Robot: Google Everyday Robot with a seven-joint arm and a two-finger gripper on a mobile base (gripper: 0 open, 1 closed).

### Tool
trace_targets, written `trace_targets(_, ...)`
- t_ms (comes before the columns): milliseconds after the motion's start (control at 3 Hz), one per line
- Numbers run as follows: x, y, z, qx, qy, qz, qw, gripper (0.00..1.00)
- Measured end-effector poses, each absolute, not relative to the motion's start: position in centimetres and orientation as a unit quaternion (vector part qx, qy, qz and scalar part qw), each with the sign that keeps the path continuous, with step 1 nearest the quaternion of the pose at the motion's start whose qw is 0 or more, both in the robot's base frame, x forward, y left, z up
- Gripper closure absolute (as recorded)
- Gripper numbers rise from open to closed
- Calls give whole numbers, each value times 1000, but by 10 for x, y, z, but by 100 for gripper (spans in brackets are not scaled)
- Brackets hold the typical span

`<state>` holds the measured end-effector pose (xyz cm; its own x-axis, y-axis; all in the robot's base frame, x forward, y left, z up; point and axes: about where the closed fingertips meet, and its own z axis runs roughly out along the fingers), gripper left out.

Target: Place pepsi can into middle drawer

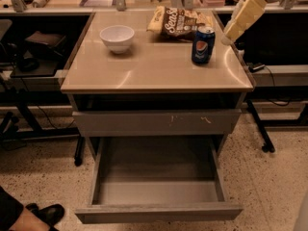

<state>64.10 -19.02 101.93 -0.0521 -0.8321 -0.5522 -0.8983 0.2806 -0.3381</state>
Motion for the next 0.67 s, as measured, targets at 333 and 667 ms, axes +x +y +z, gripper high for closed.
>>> trace_targets(333,675,-200,1019,-565,732,45,378,0)
trace_targets(667,675,-200,1019,-565,732,45,378,0)
